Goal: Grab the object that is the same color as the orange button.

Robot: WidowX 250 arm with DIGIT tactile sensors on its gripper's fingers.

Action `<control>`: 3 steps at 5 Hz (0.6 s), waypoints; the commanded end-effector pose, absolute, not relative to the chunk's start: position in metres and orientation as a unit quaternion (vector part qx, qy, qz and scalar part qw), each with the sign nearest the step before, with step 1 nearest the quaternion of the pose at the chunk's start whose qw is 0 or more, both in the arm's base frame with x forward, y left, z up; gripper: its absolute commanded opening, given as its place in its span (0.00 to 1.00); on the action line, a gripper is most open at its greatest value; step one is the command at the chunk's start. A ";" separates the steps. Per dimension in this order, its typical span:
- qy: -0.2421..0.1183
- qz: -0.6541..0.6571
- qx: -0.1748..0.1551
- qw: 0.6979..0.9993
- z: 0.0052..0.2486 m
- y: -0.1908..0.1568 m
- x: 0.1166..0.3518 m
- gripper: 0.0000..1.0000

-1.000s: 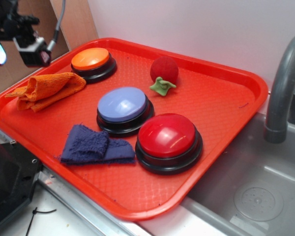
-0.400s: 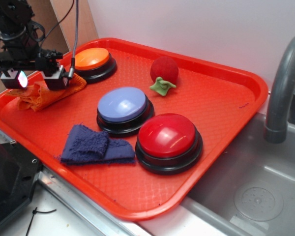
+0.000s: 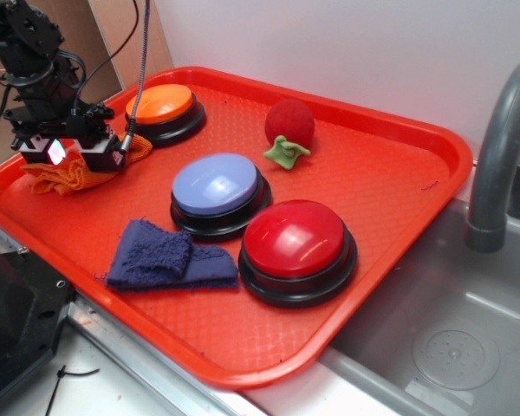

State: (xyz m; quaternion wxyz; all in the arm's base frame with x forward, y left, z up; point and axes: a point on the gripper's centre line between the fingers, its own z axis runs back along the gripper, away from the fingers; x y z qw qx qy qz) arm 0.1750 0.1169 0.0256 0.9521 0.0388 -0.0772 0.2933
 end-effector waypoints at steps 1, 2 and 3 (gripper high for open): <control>-0.101 0.291 0.011 0.951 0.035 0.123 0.176 0.00; -0.088 0.278 0.011 0.957 0.045 0.117 0.178 0.00; -0.069 0.279 0.040 0.957 0.071 0.109 0.176 0.00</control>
